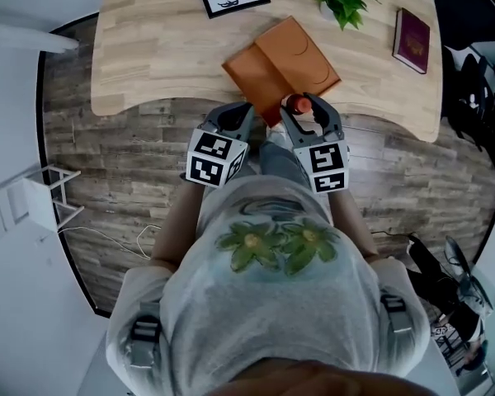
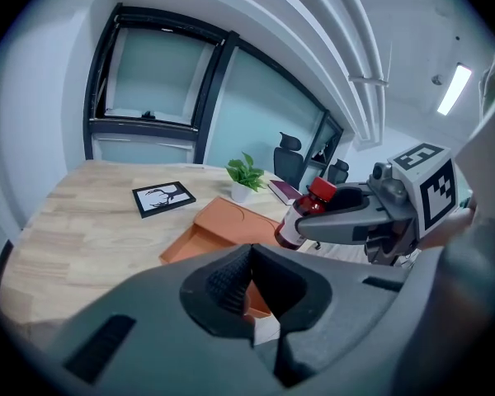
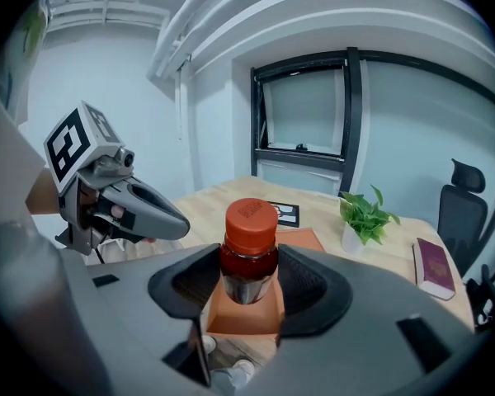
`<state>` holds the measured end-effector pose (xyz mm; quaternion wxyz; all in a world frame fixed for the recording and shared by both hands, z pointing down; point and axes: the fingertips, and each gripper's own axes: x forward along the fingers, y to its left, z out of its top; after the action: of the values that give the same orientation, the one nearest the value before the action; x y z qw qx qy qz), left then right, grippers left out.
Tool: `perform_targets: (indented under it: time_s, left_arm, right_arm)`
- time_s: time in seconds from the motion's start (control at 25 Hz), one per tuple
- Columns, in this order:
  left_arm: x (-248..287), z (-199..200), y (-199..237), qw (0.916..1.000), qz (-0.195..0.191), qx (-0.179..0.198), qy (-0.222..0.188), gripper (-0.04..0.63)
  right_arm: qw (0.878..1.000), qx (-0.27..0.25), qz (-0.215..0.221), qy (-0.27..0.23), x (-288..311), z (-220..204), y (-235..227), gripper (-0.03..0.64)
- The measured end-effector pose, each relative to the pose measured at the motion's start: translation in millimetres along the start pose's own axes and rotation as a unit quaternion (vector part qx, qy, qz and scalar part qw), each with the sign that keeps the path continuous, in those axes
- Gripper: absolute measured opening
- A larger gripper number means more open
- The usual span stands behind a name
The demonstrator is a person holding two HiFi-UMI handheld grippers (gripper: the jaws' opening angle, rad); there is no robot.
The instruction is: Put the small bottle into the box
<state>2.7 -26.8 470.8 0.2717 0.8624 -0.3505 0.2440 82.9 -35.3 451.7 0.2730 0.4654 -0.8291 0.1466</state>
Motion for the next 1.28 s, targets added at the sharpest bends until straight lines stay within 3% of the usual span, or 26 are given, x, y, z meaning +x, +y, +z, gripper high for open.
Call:
perform_targets:
  time_s: [0.52, 1.28]
  left_arm:
    - [-6, -11, 3, 0.9994, 0.026, -0.021, 0.003, 0.008]
    - [-4, -15, 2, 0.9994, 0.02, -0.028, 0.011, 0.008]
  right_arm:
    - [0.999, -0.014, 0.029, 0.008, 17, -12, 7, 0.218]
    - [0.999, -0.017, 0.038, 0.027, 32, -26, 9, 0.218]
